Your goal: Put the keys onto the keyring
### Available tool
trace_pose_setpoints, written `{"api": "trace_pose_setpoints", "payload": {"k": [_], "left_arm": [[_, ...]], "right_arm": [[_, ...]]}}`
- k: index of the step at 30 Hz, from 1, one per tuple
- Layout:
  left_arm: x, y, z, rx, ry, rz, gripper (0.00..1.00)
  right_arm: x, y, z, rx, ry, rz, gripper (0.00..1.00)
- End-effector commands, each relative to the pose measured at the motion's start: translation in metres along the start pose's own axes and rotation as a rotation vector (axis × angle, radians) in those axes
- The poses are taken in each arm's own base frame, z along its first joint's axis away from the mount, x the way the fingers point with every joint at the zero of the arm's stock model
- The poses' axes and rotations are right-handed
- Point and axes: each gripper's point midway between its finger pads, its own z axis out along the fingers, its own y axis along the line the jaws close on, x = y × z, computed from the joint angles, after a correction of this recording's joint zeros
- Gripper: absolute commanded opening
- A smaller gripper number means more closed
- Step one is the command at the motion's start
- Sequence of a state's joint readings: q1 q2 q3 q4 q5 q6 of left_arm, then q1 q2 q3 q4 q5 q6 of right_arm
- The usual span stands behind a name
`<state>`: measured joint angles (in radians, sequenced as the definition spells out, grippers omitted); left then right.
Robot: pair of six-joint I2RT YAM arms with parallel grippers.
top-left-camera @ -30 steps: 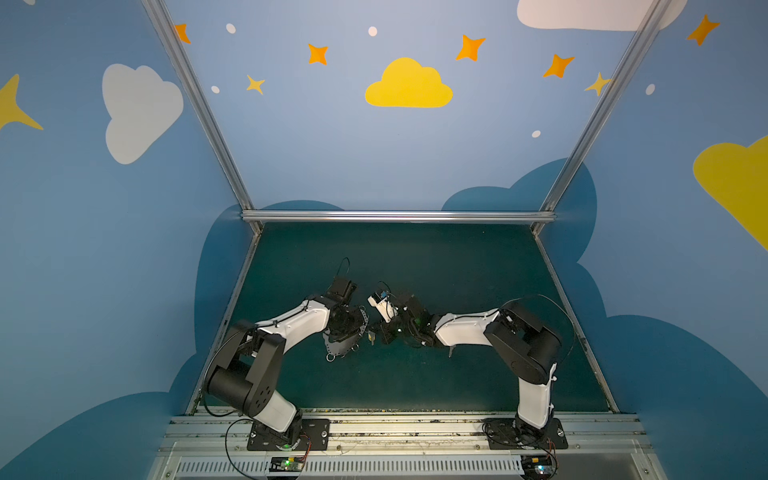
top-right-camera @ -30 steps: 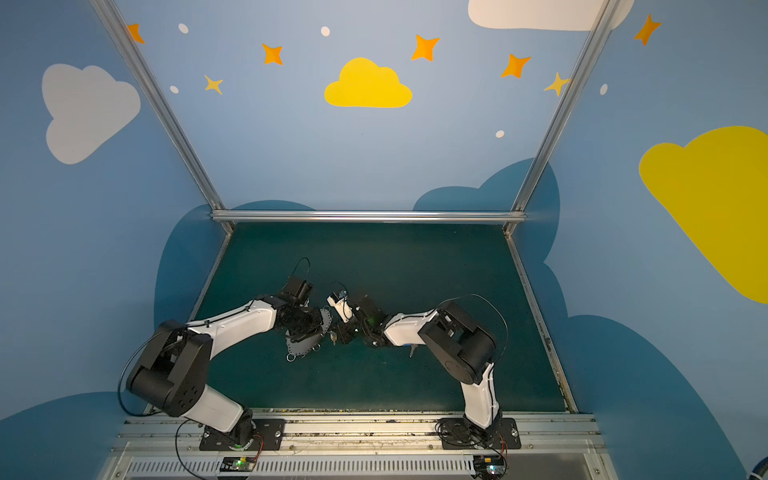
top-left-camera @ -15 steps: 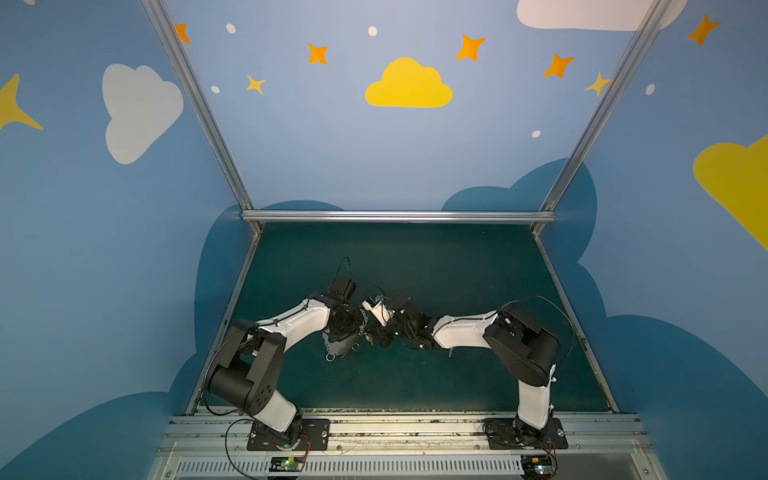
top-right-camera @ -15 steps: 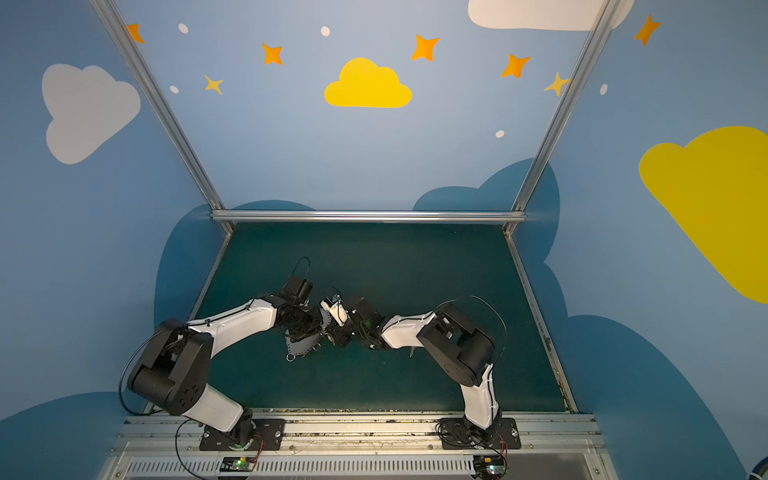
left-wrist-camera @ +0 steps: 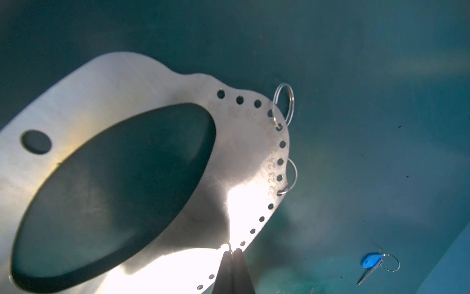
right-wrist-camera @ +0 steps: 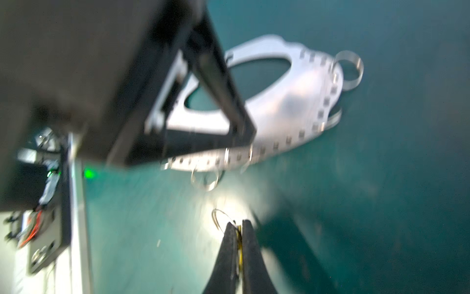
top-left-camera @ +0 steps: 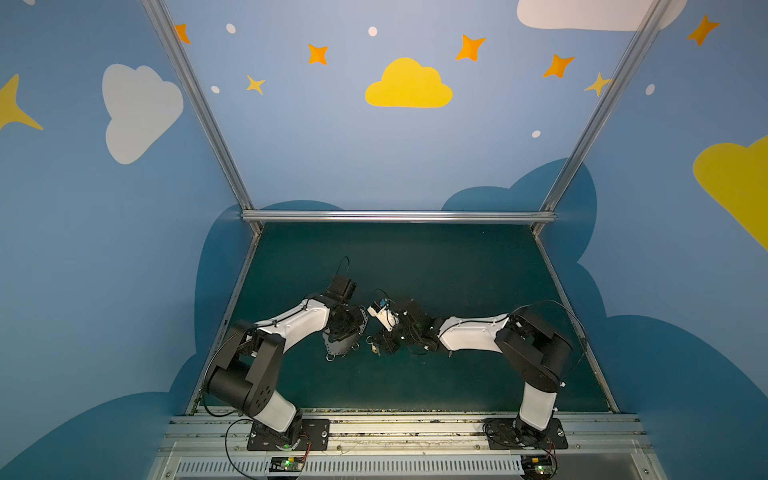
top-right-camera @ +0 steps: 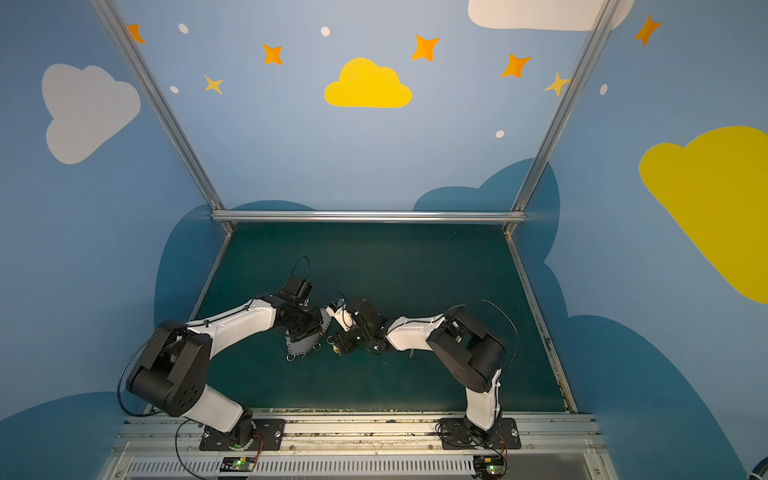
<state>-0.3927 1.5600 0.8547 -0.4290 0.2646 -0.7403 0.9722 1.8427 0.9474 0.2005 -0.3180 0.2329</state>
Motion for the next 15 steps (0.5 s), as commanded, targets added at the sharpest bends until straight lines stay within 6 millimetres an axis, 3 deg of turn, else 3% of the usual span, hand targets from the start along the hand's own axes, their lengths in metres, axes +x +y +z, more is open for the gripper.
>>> {"api": "trace_pose_setpoints", "payload": {"k": [1,5,15], "left_arm": [[-0.007,-0.009,-0.009,0.029,-0.023,0.010,0.04],[-0.006,-0.011,-0.007,0.039,-0.016,0.006,0.04],[-0.002,-0.014,-0.004,0.054,0.005,0.007,0.04]], "right_arm": [[0.032,0.003,-0.007,-0.019,0.129,0.058,0.00],[0.034,0.000,0.003,-0.024,0.148,0.079,0.00],[0.017,-0.013,0.028,-0.024,0.112,0.120,0.00]]}}
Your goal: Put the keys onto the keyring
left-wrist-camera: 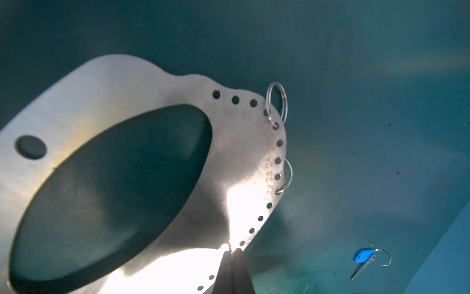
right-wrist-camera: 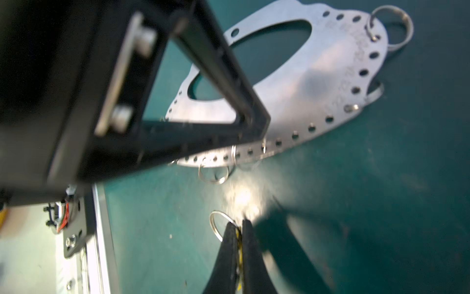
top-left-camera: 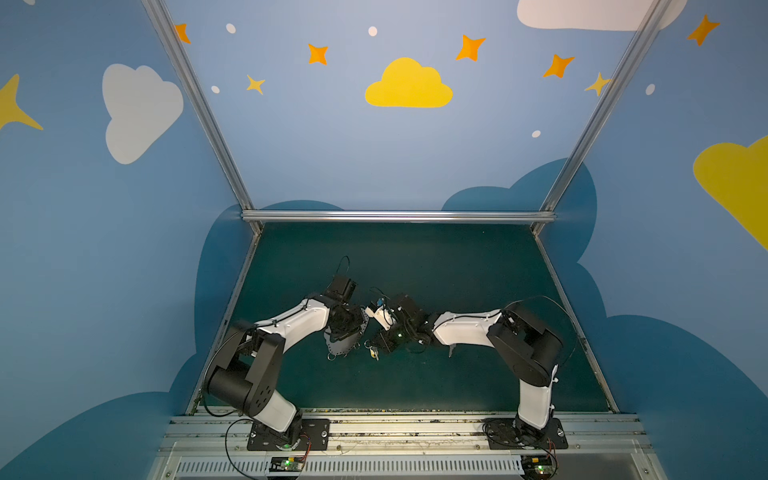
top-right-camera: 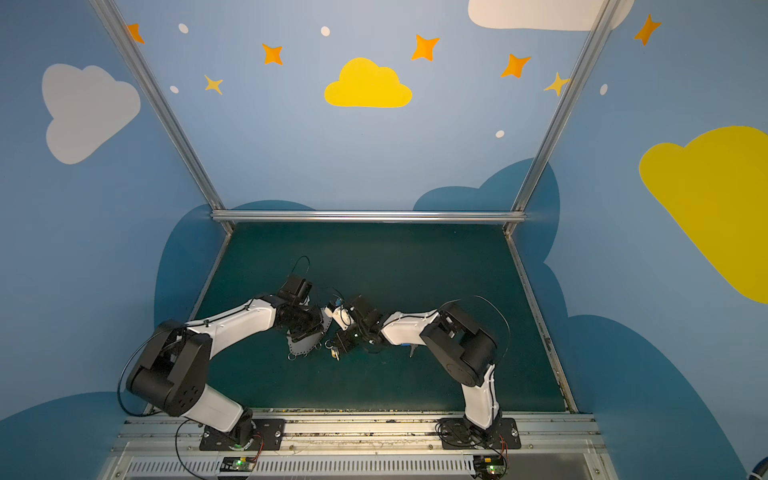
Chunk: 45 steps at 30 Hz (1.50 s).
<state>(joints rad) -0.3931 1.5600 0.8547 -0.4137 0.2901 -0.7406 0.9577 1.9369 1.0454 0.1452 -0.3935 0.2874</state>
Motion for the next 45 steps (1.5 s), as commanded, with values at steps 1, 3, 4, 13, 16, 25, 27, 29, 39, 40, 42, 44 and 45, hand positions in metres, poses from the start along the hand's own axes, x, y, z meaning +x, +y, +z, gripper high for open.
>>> {"api": "trace_pose_setpoints", "payload": {"k": [1,3,4,13,16,25,27,29,39,40,42,44,45], "left_arm": [[-0.002,-0.008,-0.004,0.028,-0.002,0.004,0.04],[-0.001,-0.008,-0.003,0.030,0.003,0.003,0.04],[0.000,-0.009,-0.003,0.033,0.004,0.004,0.04],[0.003,-0.006,-0.002,0.024,0.014,0.005,0.04],[0.004,-0.007,-0.001,0.027,0.017,0.006,0.04],[0.006,-0.009,-0.002,0.034,0.023,0.010,0.04],[0.006,-0.009,-0.003,0.035,0.022,0.011,0.04],[0.007,-0.010,-0.003,0.036,0.023,0.011,0.04],[0.012,-0.013,-0.005,0.054,0.042,0.017,0.04],[0.012,-0.014,-0.005,0.055,0.043,0.019,0.04],[0.013,-0.015,-0.005,0.061,0.045,0.020,0.04],[0.013,-0.016,-0.006,0.066,0.046,0.021,0.04],[0.014,-0.017,-0.006,0.066,0.045,0.023,0.04]], "right_arm": [[0.015,-0.015,0.010,0.028,0.051,0.043,0.00],[0.015,-0.017,0.012,0.032,0.053,0.040,0.00],[0.014,-0.016,0.012,0.032,0.051,0.039,0.00],[0.004,-0.027,0.009,0.081,0.010,0.042,0.00],[0.002,-0.032,0.006,0.092,-0.007,0.054,0.00],[-0.008,-0.034,0.005,0.115,-0.029,0.045,0.00],[-0.009,-0.035,0.005,0.116,-0.031,0.047,0.00],[-0.009,-0.037,0.005,0.132,-0.030,0.055,0.00],[-0.026,-0.047,-0.008,0.210,-0.113,0.060,0.00],[-0.026,-0.048,-0.008,0.218,-0.111,0.061,0.00],[-0.028,-0.051,-0.009,0.227,-0.113,0.068,0.00],[-0.028,-0.053,-0.009,0.231,-0.120,0.082,0.00],[-0.029,-0.054,-0.010,0.230,-0.126,0.089,0.00]]}}
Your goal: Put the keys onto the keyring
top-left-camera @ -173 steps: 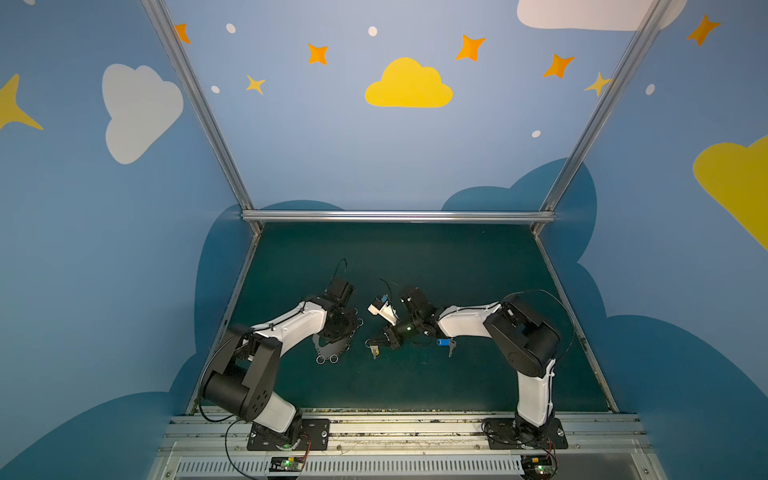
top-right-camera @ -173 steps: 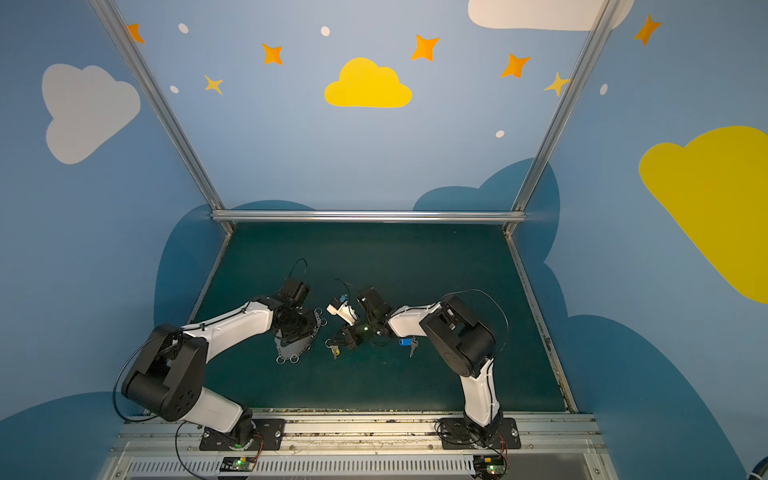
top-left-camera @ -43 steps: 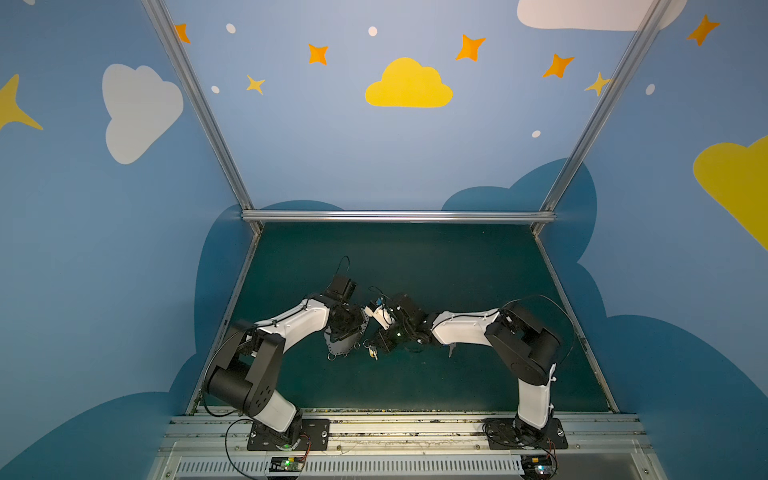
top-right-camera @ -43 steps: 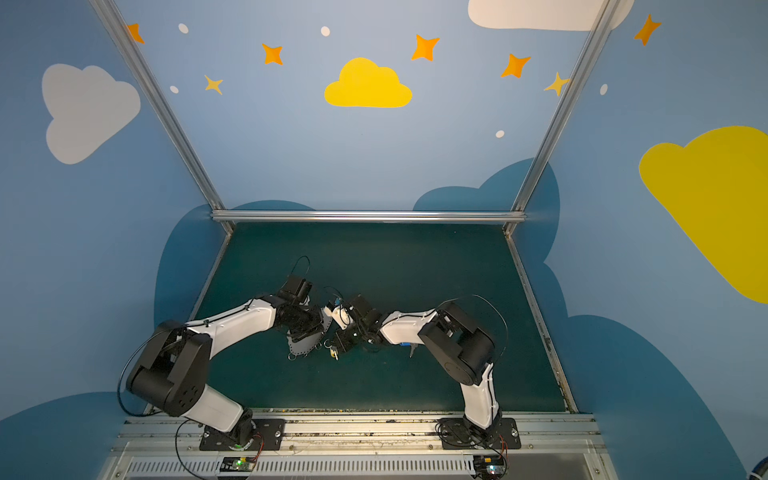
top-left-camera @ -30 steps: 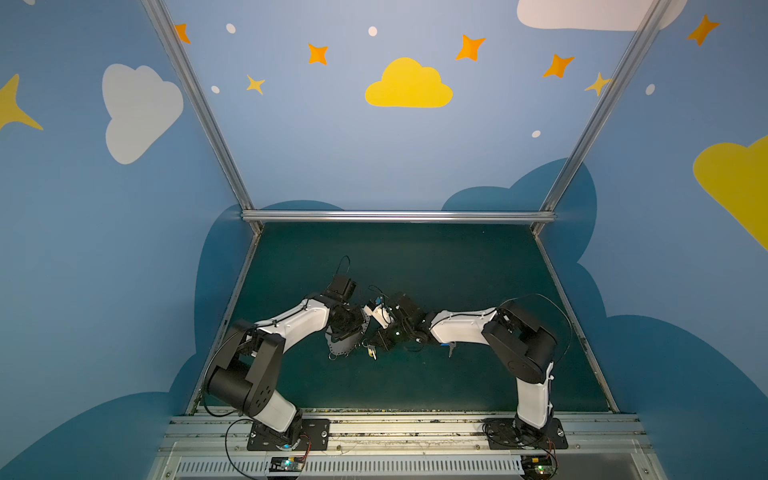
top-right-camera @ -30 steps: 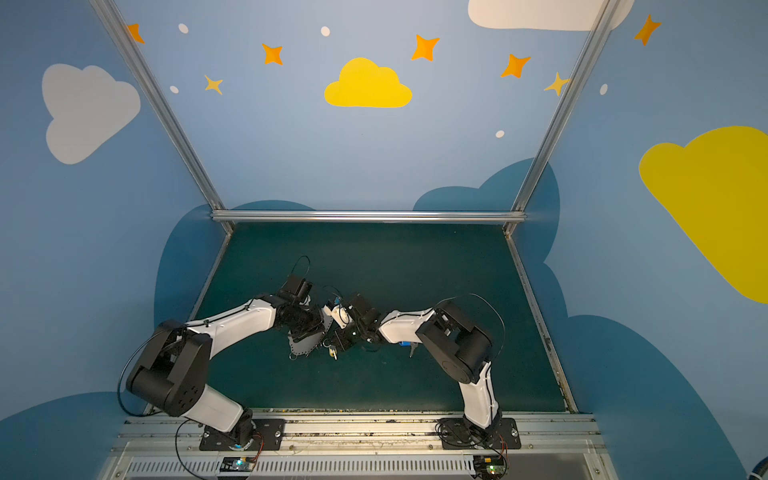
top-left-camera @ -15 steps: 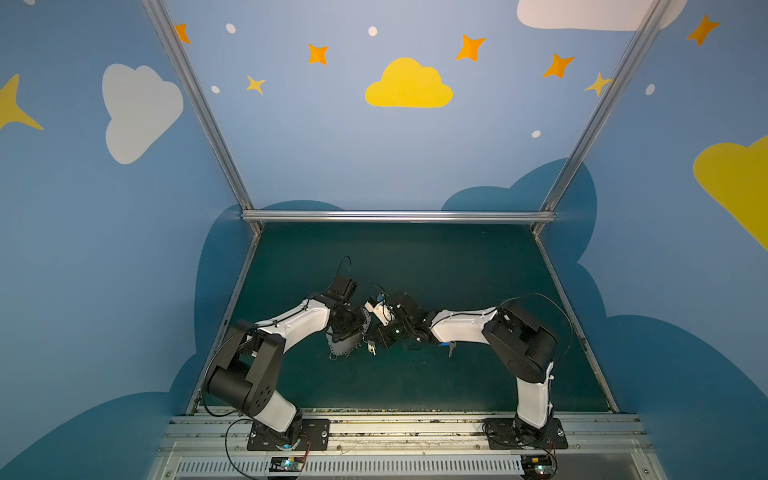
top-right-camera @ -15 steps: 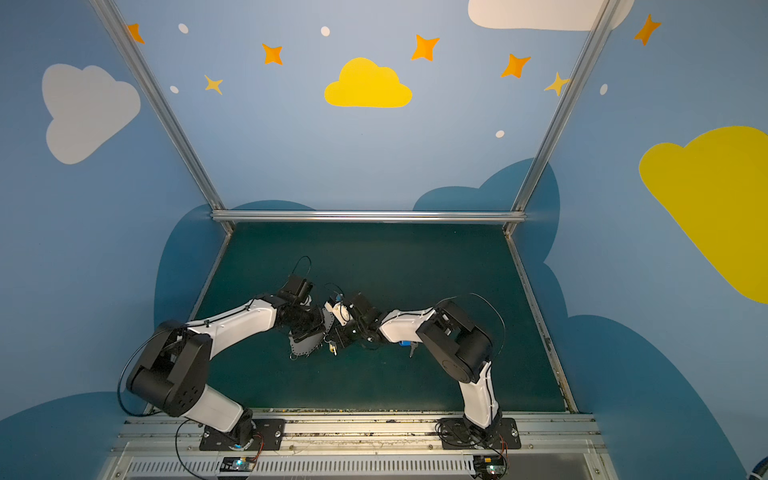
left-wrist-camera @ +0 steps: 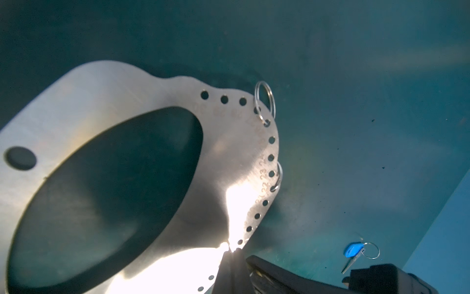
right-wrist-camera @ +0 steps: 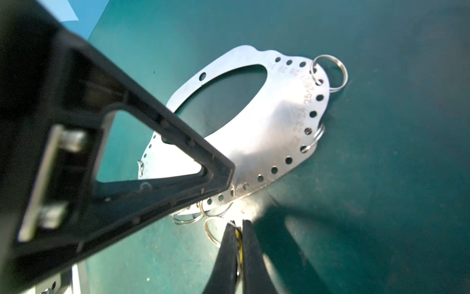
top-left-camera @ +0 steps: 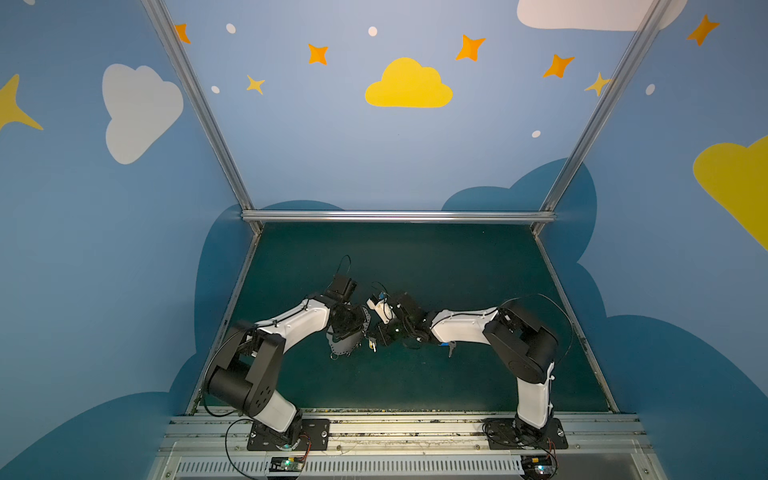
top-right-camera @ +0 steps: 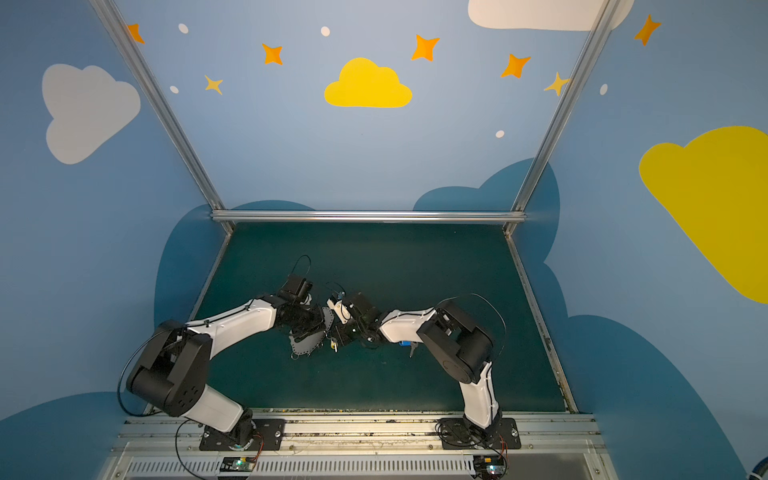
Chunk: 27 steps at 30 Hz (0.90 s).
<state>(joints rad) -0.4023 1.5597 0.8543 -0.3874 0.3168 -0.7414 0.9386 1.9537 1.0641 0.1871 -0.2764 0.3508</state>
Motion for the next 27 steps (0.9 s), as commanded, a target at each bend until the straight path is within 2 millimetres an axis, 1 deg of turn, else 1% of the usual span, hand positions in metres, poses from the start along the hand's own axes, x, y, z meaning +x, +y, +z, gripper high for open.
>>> {"api": "trace_pose_setpoints", "payload": {"k": [1,6,12,15,18,20,24,27], "left_arm": [[0.012,-0.008,-0.006,0.032,0.040,0.006,0.04],[0.016,-0.007,-0.006,0.035,0.047,0.009,0.04],[0.021,-0.012,-0.005,0.043,0.061,0.017,0.04],[0.021,-0.014,-0.006,0.046,0.059,0.020,0.04],[0.020,-0.013,-0.007,0.042,0.052,0.019,0.04],[0.018,-0.009,-0.008,0.018,0.036,0.011,0.04],[0.014,-0.005,-0.009,0.018,0.020,-0.019,0.04],[0.009,-0.004,-0.010,0.025,0.011,-0.044,0.04]], "right_arm": [[-0.010,-0.030,-0.006,0.128,-0.051,0.035,0.00],[-0.020,-0.036,-0.017,0.138,-0.117,0.087,0.00],[-0.035,-0.033,-0.027,0.147,-0.176,0.095,0.00],[-0.038,-0.031,-0.029,0.143,-0.191,0.089,0.00],[-0.039,-0.030,-0.033,0.138,-0.207,0.084,0.00],[-0.039,-0.027,-0.037,0.126,-0.219,0.076,0.00],[-0.037,-0.014,-0.048,0.062,-0.260,0.023,0.00],[-0.023,-0.006,-0.052,0.018,-0.216,-0.014,0.00]]}}
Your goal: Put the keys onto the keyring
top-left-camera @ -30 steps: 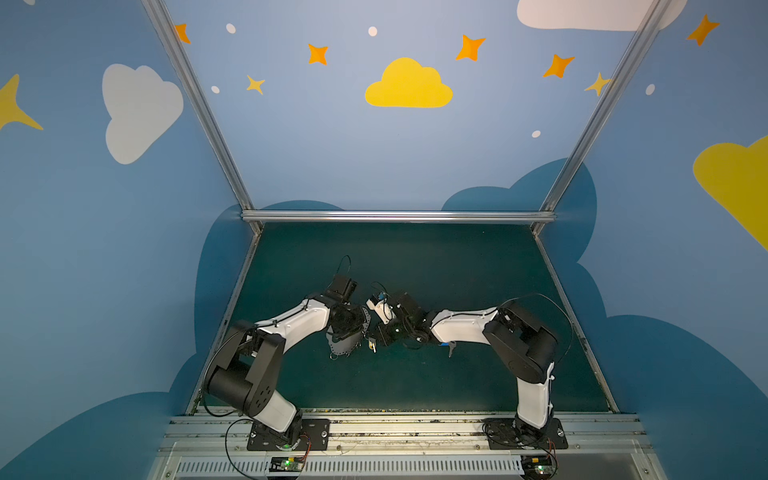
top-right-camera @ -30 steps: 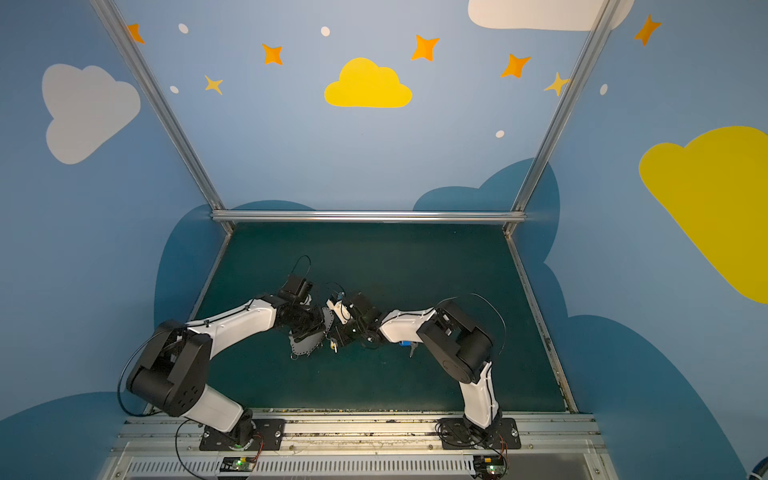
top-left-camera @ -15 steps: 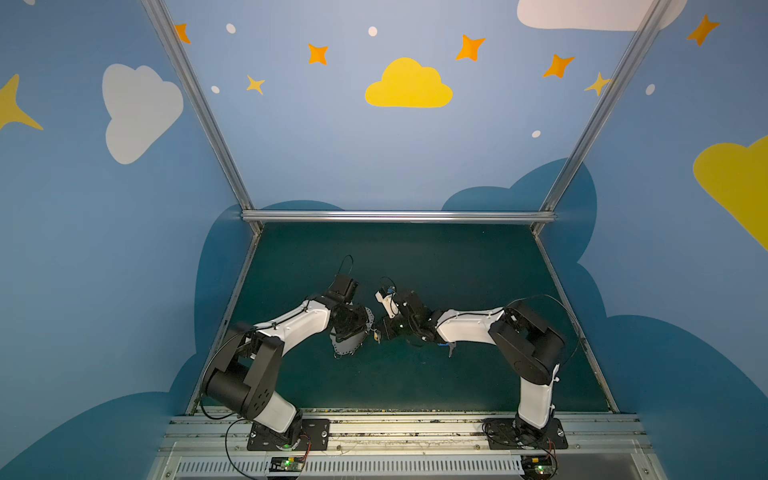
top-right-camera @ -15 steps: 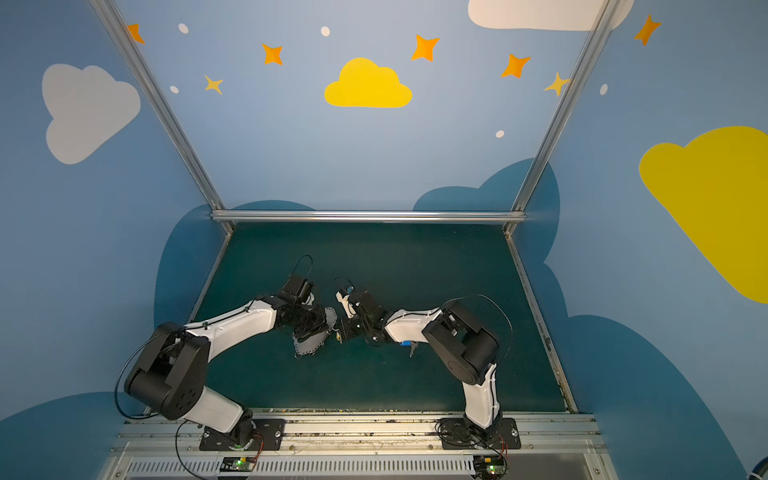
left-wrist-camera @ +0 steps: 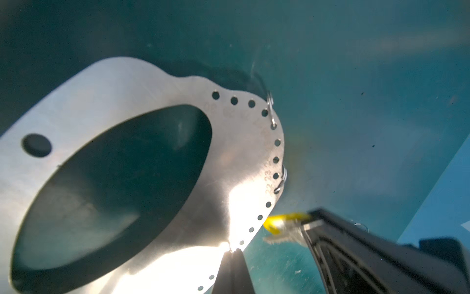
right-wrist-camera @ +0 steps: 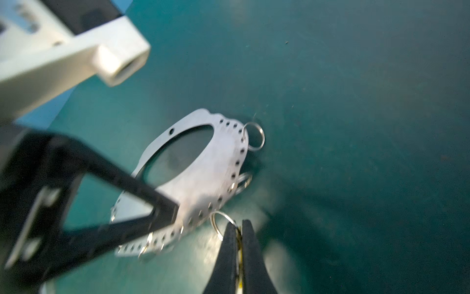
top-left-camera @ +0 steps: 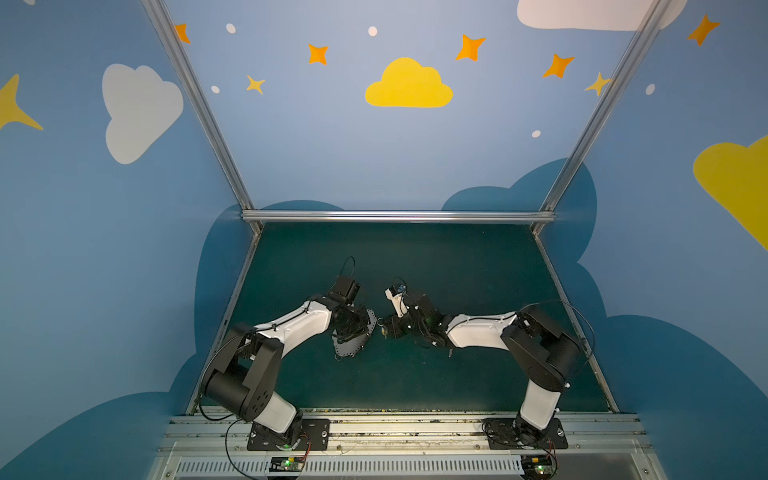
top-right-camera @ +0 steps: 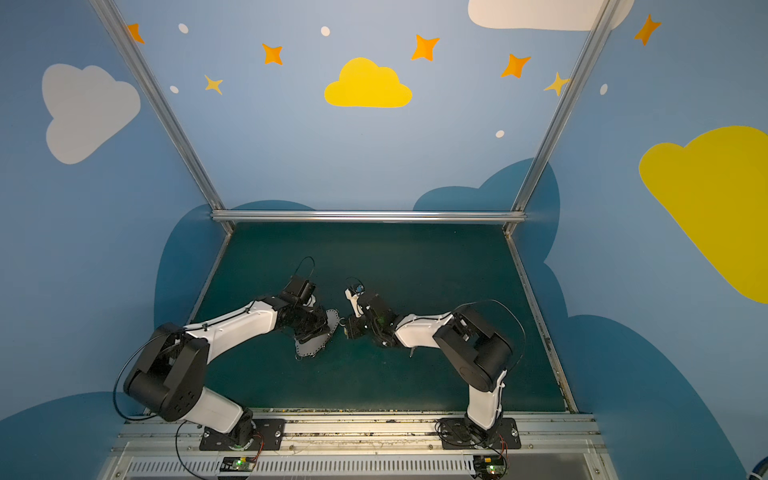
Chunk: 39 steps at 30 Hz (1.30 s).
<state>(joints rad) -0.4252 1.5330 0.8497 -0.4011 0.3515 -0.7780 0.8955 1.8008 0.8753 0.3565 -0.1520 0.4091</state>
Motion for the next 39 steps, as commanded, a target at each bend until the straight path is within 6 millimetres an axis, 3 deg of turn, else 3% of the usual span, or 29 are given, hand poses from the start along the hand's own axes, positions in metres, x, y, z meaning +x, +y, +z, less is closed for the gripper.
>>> {"api": "trace_pose_setpoints", "payload": {"k": [1,5,8,21,27,35,39], "left_arm": [[-0.005,0.003,-0.005,0.005,-0.020,-0.036,0.04],[-0.005,-0.006,-0.004,0.040,0.002,-0.037,0.04],[-0.005,-0.013,-0.006,0.065,0.012,-0.041,0.04],[0.002,-0.025,-0.008,0.097,0.047,-0.042,0.04],[0.004,-0.025,-0.007,0.098,0.057,-0.037,0.04],[0.001,-0.024,-0.009,0.088,0.043,-0.039,0.04],[-0.001,-0.026,-0.010,0.096,0.038,-0.037,0.04]], "right_arm": [[-0.003,0.024,-0.011,-0.112,-0.015,-0.071,0.00],[0.025,0.044,-0.014,-0.235,0.029,-0.132,0.00],[0.032,0.042,-0.013,-0.219,0.023,-0.151,0.00],[0.018,0.035,0.009,-0.117,0.017,-0.178,0.00],[0.008,0.016,0.009,-0.020,0.002,-0.127,0.00],[0.021,0.019,0.008,-0.040,0.041,-0.138,0.00],[0.029,0.008,0.007,-0.009,0.067,-0.093,0.00]]}}
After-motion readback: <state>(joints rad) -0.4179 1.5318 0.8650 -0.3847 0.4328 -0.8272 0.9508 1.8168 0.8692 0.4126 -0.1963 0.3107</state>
